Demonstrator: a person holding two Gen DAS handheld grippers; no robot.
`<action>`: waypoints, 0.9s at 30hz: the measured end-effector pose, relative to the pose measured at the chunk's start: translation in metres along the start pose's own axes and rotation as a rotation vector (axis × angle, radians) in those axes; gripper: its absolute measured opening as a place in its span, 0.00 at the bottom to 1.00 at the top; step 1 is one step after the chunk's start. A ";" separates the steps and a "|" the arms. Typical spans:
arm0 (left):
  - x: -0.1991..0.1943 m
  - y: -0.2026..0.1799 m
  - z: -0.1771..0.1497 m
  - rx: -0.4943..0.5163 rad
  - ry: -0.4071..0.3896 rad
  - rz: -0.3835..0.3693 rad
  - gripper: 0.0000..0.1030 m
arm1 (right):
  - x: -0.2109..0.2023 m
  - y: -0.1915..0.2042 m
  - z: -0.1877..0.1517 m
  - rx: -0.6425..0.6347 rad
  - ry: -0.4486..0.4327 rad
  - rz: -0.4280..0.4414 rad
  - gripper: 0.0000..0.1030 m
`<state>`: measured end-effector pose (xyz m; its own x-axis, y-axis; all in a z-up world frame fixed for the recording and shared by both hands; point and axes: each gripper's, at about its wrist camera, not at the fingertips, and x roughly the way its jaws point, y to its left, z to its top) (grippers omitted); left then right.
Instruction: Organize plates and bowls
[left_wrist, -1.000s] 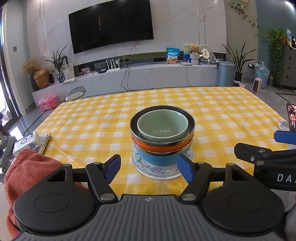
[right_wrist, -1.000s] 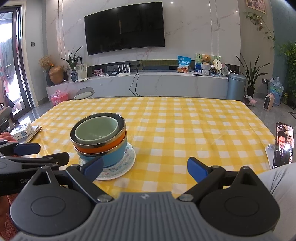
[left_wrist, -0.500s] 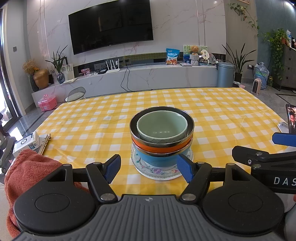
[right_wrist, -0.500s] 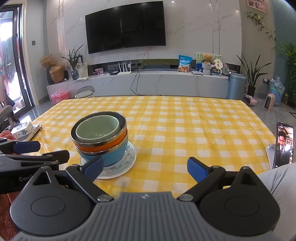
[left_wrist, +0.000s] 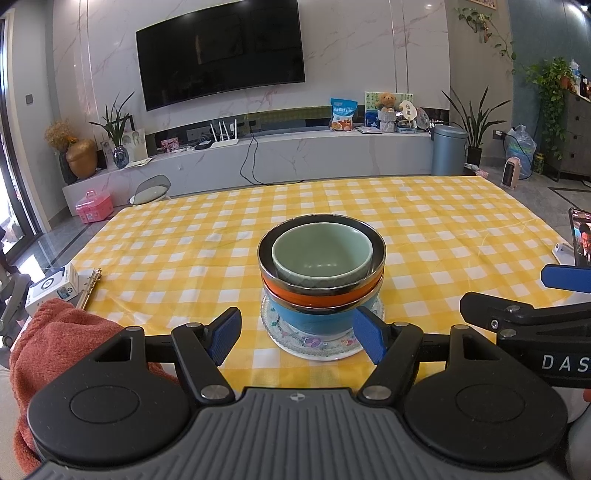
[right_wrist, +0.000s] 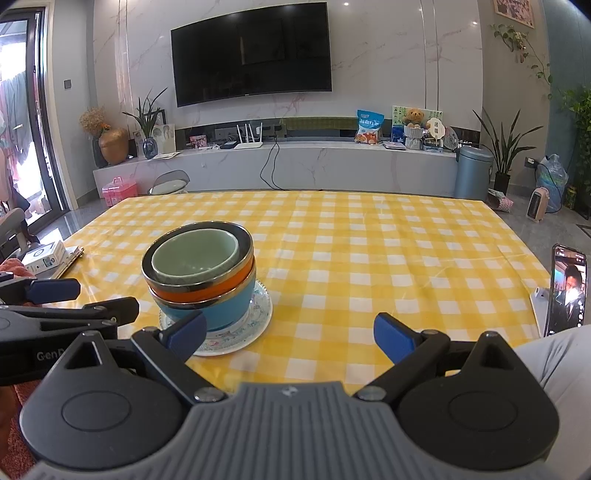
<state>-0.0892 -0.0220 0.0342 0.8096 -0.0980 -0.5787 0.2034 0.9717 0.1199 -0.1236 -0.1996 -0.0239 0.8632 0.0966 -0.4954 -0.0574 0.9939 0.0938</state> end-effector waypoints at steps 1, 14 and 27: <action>0.000 0.000 0.000 0.000 0.001 0.000 0.79 | 0.000 0.000 0.000 0.001 0.000 0.000 0.93; -0.002 -0.002 0.002 0.001 0.001 -0.005 0.79 | 0.001 0.000 0.000 0.001 0.003 0.000 0.93; -0.002 -0.002 0.002 0.001 0.001 -0.003 0.79 | 0.001 0.000 0.000 0.001 0.006 0.001 0.93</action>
<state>-0.0899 -0.0244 0.0364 0.8081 -0.1010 -0.5803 0.2068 0.9711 0.1190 -0.1231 -0.1993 -0.0243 0.8602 0.0975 -0.5005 -0.0576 0.9938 0.0946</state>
